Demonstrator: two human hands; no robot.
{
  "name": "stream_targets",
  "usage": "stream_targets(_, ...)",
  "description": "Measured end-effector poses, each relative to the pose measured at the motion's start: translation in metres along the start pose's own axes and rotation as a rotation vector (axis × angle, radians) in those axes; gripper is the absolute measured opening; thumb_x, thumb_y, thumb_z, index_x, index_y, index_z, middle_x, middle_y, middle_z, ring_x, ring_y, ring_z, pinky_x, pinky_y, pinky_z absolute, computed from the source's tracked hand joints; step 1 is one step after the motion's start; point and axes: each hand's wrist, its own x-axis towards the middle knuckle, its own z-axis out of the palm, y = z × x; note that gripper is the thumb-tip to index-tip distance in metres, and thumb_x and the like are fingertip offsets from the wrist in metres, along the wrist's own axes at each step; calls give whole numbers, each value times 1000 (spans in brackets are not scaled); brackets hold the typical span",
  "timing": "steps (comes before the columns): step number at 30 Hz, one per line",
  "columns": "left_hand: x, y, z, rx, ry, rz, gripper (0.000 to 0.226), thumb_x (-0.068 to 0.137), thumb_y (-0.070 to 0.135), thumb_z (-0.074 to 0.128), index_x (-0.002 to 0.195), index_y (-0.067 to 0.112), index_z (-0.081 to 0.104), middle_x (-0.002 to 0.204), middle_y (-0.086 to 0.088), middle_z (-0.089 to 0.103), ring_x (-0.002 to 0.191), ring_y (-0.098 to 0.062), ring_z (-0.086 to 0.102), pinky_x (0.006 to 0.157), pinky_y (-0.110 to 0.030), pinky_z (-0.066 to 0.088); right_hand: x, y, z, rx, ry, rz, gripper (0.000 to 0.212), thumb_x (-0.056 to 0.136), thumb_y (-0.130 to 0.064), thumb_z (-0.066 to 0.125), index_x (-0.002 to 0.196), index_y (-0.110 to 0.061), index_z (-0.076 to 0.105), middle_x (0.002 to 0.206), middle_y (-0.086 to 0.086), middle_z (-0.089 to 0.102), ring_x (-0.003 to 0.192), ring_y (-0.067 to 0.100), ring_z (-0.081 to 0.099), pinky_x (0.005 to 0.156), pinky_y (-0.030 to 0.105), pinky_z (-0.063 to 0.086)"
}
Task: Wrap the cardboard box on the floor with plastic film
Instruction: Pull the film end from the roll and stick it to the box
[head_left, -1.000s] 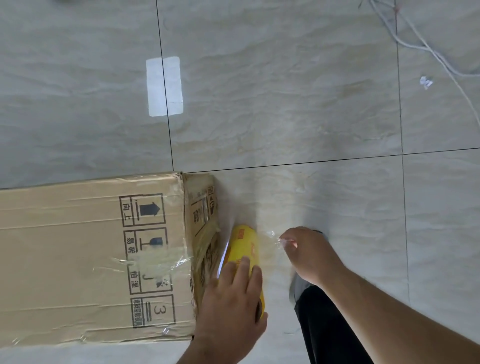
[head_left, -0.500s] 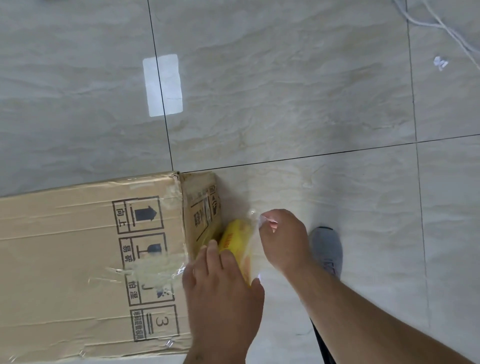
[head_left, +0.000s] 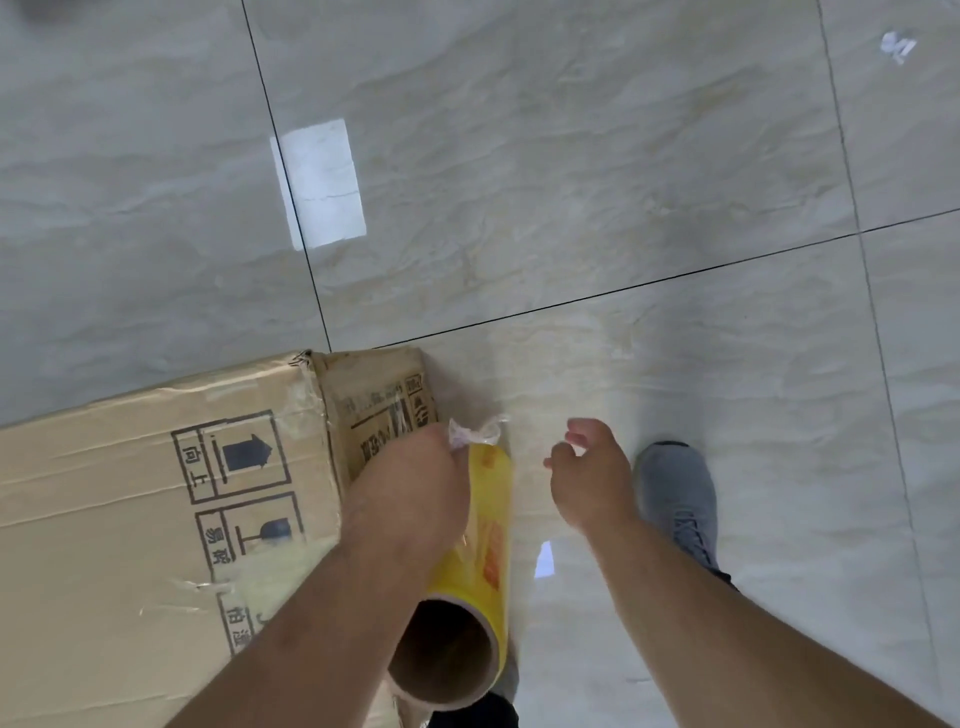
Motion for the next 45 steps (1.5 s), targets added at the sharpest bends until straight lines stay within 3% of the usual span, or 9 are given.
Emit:
stream_targets(6,-8,-4,-5,34,93,92,23,110,35,39,111,31,62,84,14,61,78,-8,60,66,-33,49,66,-5,45,-376,-428,-136,85,100,-14,63,171,-38,22,173,-4,29,143,26,57,112,28,47)
stream_targets(8,-8,-4,-9,-8,60,93,20,108,38,44,106,34,64,85,14,65,77,-4,61,72,-35,55,84,-12,62,-428,-544,-191,79,98,-9,69,166,-34,37,170,2,40,143,26,55,113,30,49)
stream_targets(13,-14,-5,-19,-46,-65,66,20,102,57,53,102,42,65,85,17,69,77,0,64,76,-36,59,94,-21,82,-412,-474,-224,20,91,-6,59,87,-9,78,94,13,76,95,32,72,77,35,59)
stream_targets(17,-15,-1,-28,131,147,111,36,105,60,33,95,34,55,73,10,63,66,-7,62,66,-35,54,86,-21,86,-35,-324,11,42,84,-1,61,46,-19,64,64,-1,59,64,20,54,58,26,40)
stream_targets(24,-1,-26,-31,268,727,292,25,104,22,56,84,19,70,59,0,64,50,-30,59,62,-33,32,89,-24,115,254,-144,151,26,93,-5,65,111,-12,82,107,4,79,96,21,72,89,35,61)
stream_targets(28,5,-37,-24,214,840,265,21,98,27,57,88,19,73,64,-4,67,57,-33,62,64,-36,36,103,-37,125,95,-186,141,14,88,-7,63,77,-13,71,80,4,67,90,31,67,78,31,52)
stream_targets(34,18,-39,-34,101,888,240,24,103,33,54,94,19,72,73,-6,69,68,-38,66,67,-47,53,132,-64,153,113,-278,179,13,93,-20,63,86,-9,67,94,8,69,94,27,70,83,31,56)
stream_targets(39,37,-46,-56,119,826,253,38,105,47,43,96,22,70,64,-3,55,69,-38,58,74,-58,51,184,-45,198,306,-254,292,50,59,-24,56,96,-1,78,87,20,80,84,40,80,82,54,68)
stream_targets(45,48,-65,-58,-28,888,219,39,103,60,46,98,28,68,101,-3,57,103,-42,58,89,-61,49,170,-77,186,254,-257,290,38,63,-25,55,87,-8,78,78,12,80,76,35,80,80,50,69)
